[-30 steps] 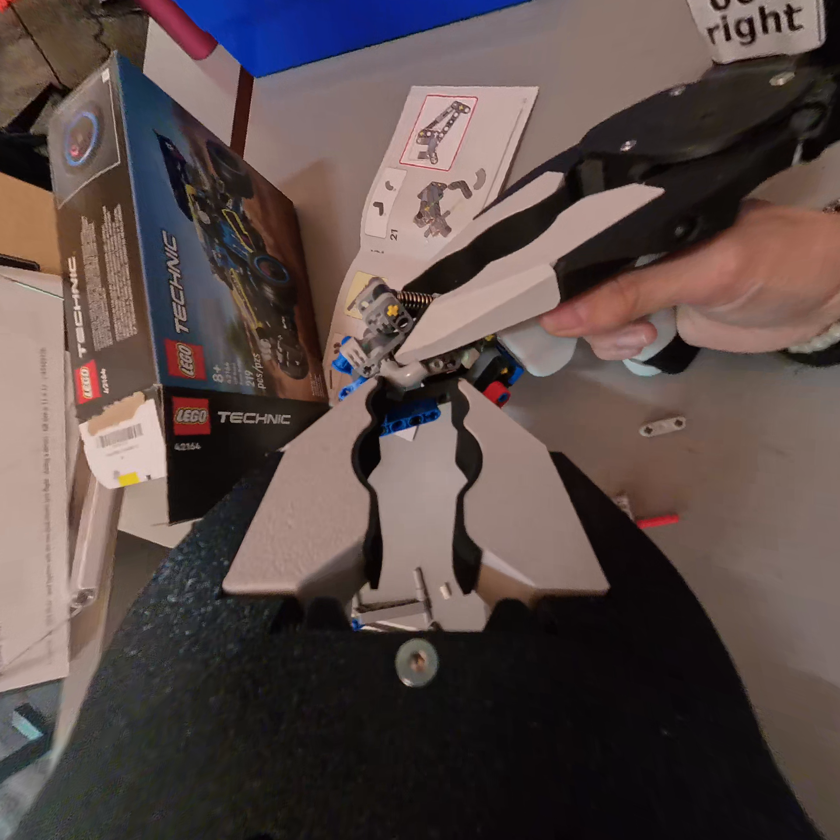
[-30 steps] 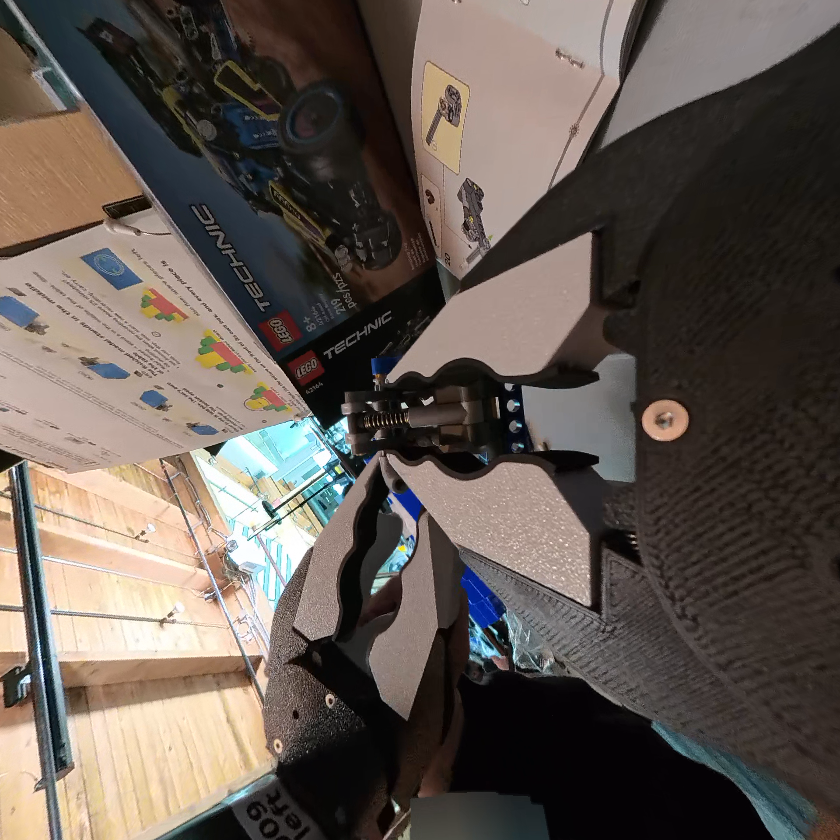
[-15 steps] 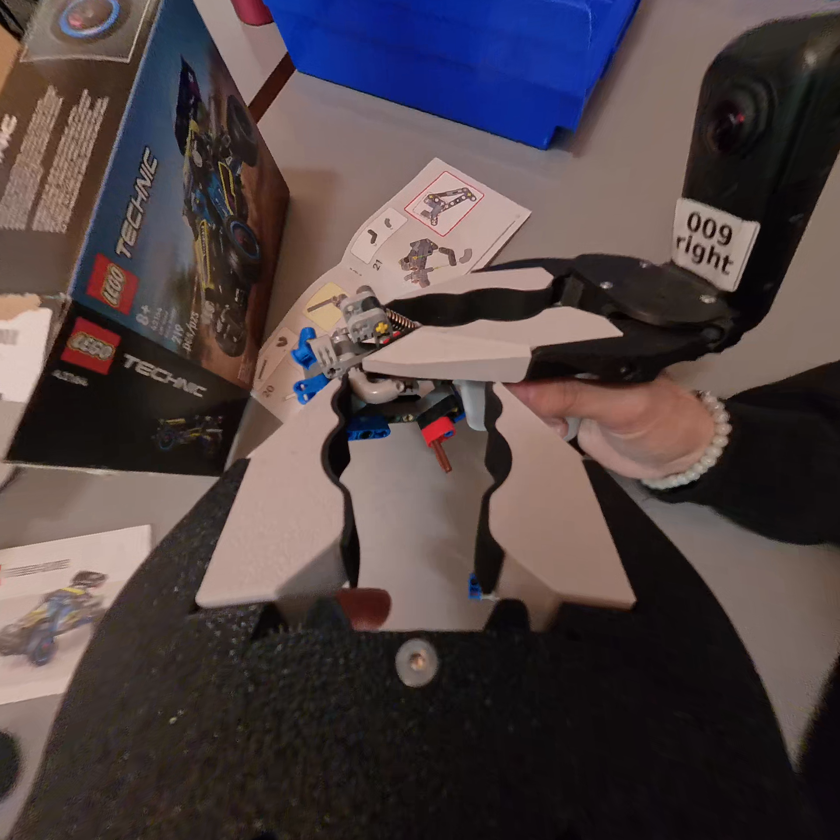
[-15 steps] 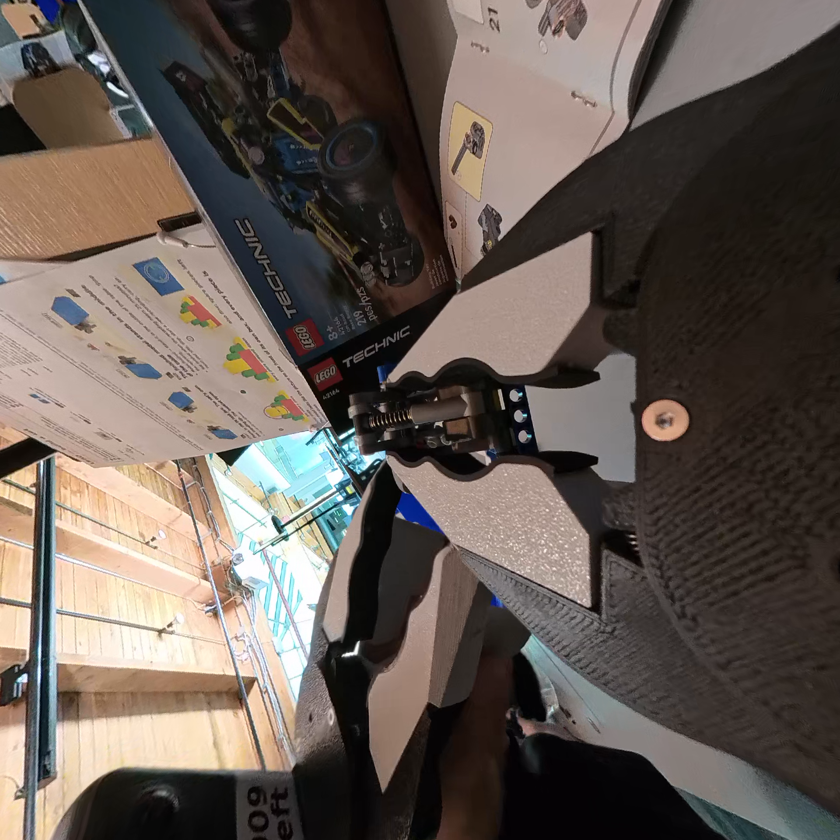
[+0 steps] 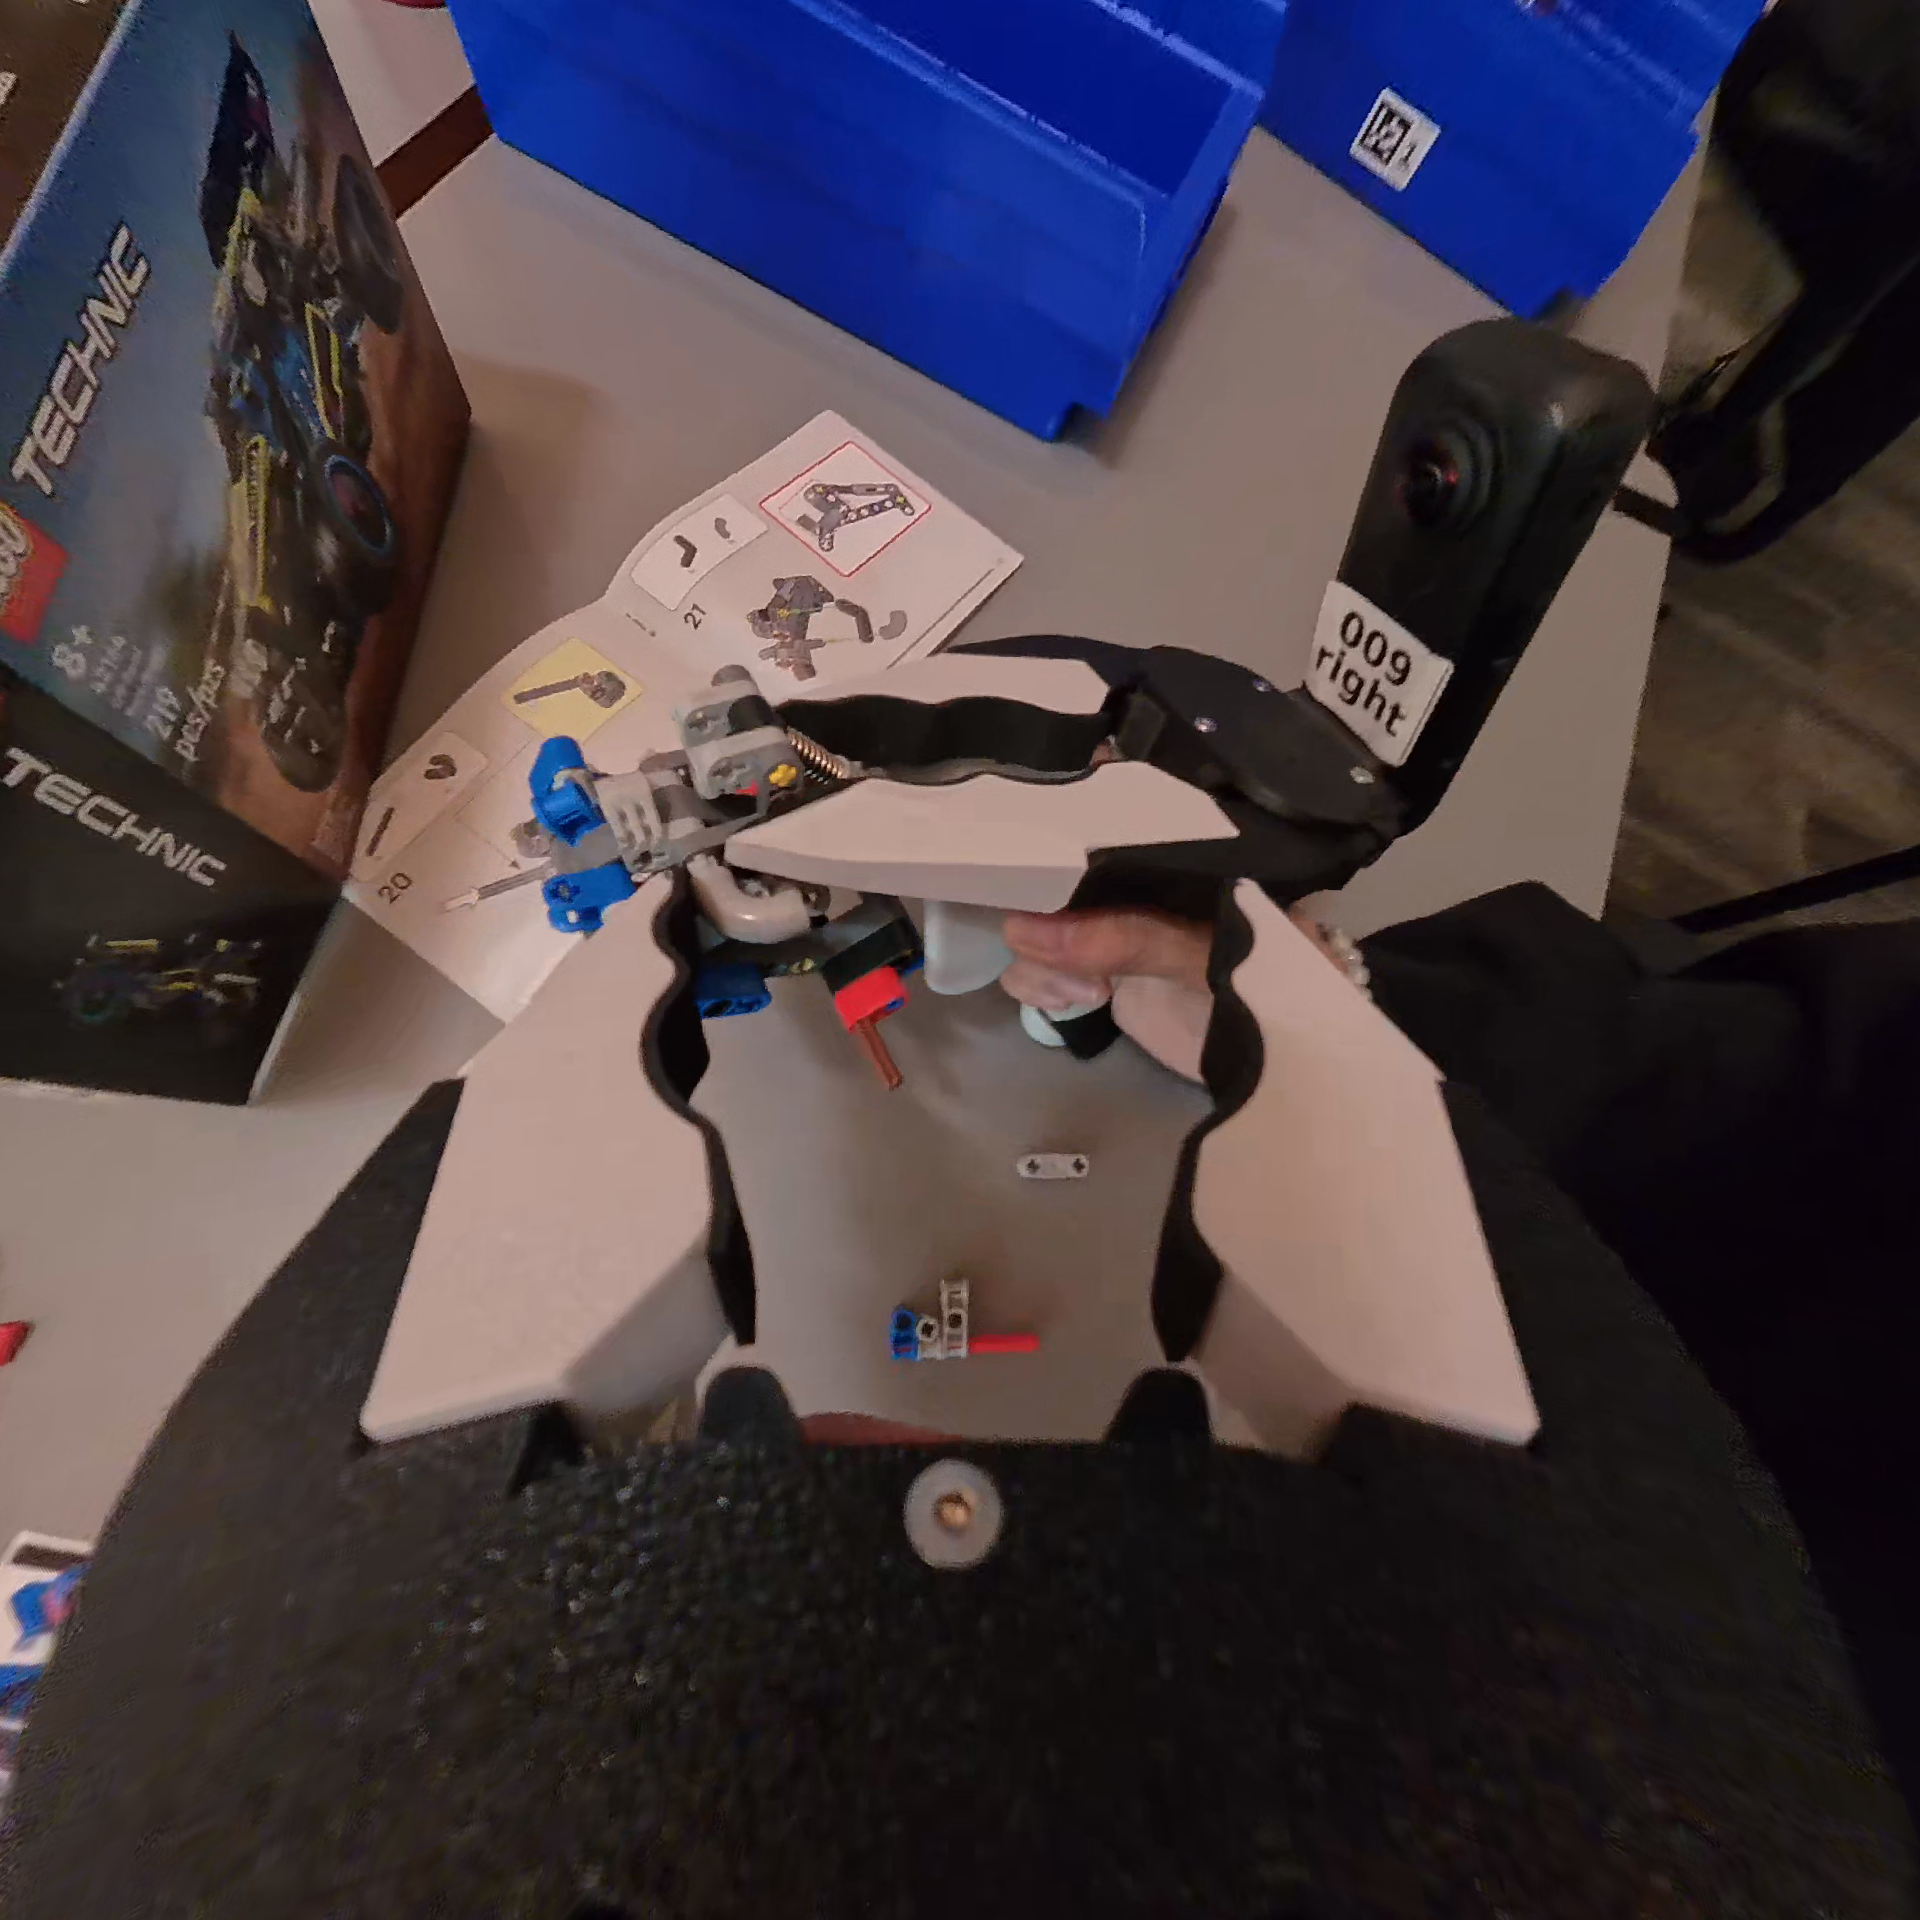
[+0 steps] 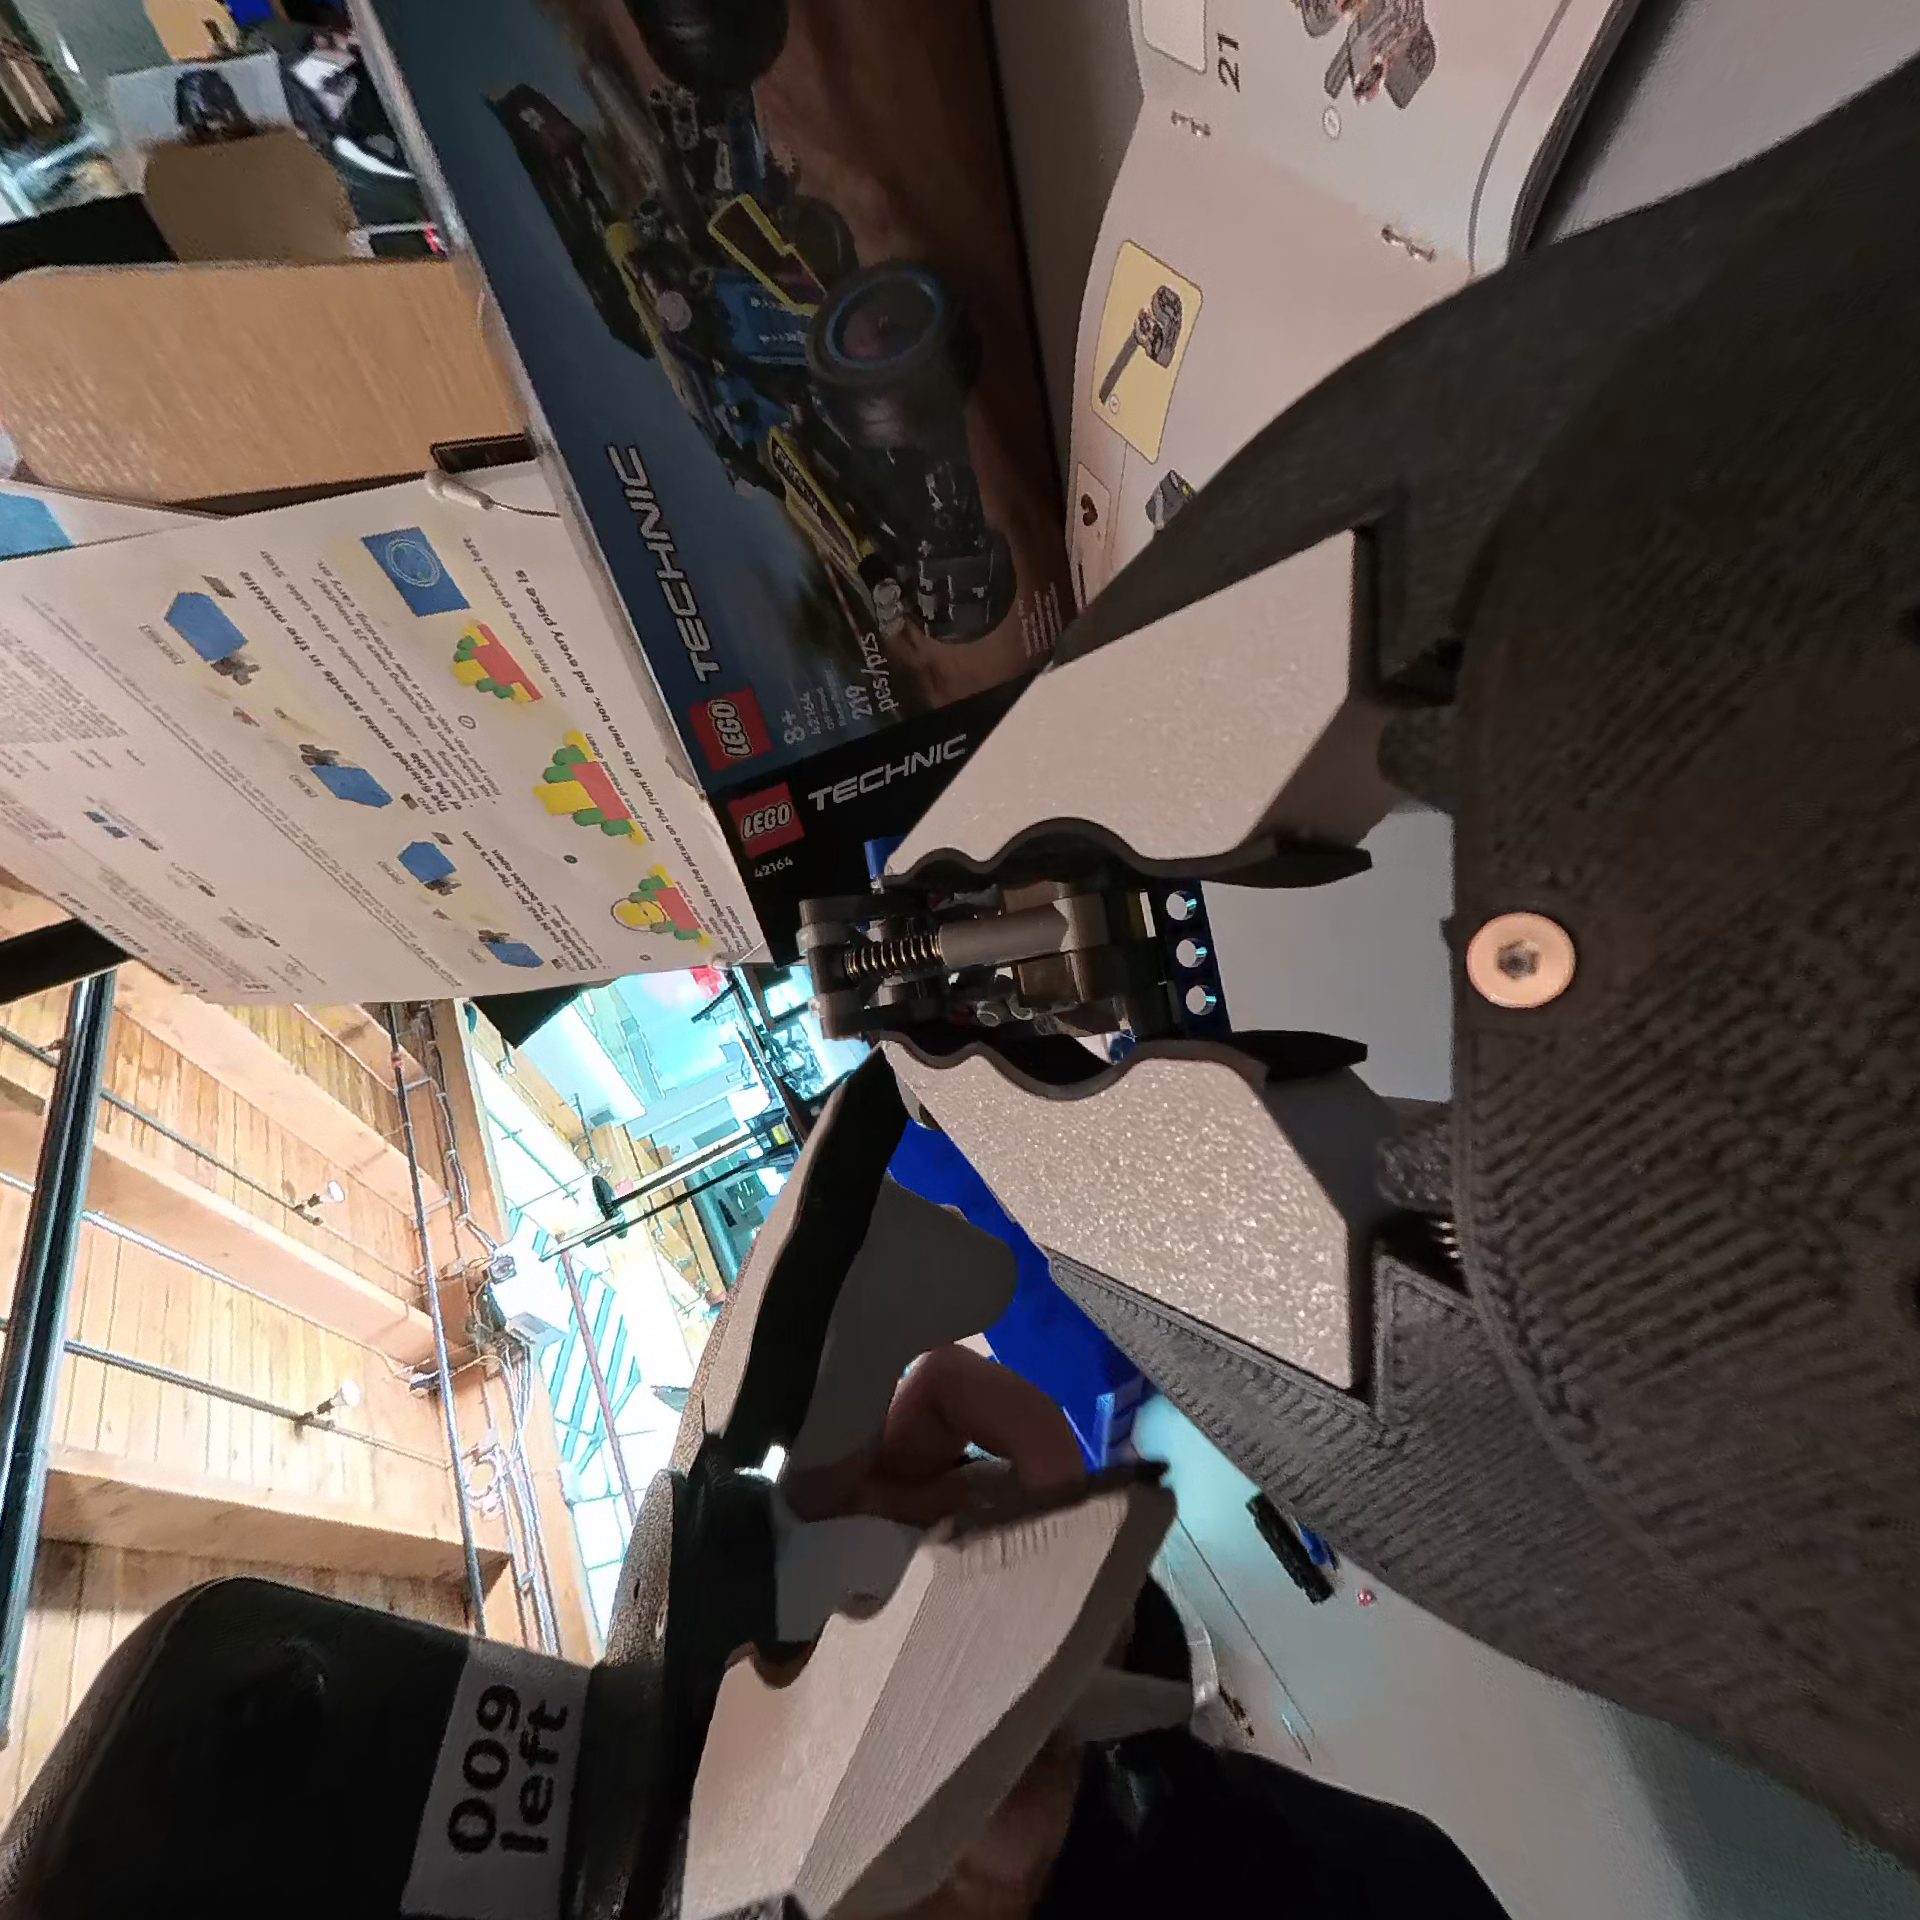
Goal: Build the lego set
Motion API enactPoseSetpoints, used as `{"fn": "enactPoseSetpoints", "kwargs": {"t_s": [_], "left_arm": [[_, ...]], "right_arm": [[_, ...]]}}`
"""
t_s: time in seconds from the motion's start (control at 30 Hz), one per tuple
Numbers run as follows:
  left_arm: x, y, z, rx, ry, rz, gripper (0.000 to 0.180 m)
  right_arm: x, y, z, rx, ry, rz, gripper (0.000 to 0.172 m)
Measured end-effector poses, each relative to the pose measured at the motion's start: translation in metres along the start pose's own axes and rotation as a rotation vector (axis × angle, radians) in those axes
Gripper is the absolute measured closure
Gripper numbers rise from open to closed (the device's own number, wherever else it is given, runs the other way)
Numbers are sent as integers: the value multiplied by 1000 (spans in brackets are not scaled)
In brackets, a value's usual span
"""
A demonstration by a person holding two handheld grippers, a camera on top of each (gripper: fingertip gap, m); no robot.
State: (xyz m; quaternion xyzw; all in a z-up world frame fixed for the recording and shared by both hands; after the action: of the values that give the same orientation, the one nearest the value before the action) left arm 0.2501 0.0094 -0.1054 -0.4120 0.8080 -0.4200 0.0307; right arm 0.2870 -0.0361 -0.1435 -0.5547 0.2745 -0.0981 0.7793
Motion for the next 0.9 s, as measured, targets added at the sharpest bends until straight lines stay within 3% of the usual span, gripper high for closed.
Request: {"fn": "enactPoseSetpoints", "kwargs": {"t_s": [0.07,0.27,0.4,0.5,0.6,0.67,0.77,0.9], "left_arm": [[4,-1,-1,18,13,-35,78],[6,-5,-6,84,48,-97,81],[3,-5,-11,143,-35,15,105],[5,-2,-15,168,-79,74,111],[5,-1,-21,198,-108,120,117],[6,-3,-31,241,-123,143,111],[11,-4,-50,319,-26,143,123],[-13,8,-57,341,-149,215,141]], "right_arm": [[-2,-1,0,7,5,-36,151],[-7,-6,-1,27,13,-122,151],[-11,-13,-2,74,6,-173,150],[-16,-15,-3,93,-6,-211,151],[-16,-18,-3,111,-17,-210,150],[-10,-19,-6,130,7,-205,150],[-9,-26,-10,180,-47,-123,150],[-18,-28,-9,230,-184,6,151]]}}
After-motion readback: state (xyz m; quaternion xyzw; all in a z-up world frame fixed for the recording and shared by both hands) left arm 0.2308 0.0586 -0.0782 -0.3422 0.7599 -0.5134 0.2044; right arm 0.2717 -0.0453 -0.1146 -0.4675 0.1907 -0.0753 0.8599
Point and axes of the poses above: each gripper's, where its closed fingertips meet, z out along the fingers, y out of its underside, x = y × z across the jaws, the point moved 5 cm from there along -z, back along the fingers, and after that the axes turned 6 degrees about -z, right-handed, at the moved point
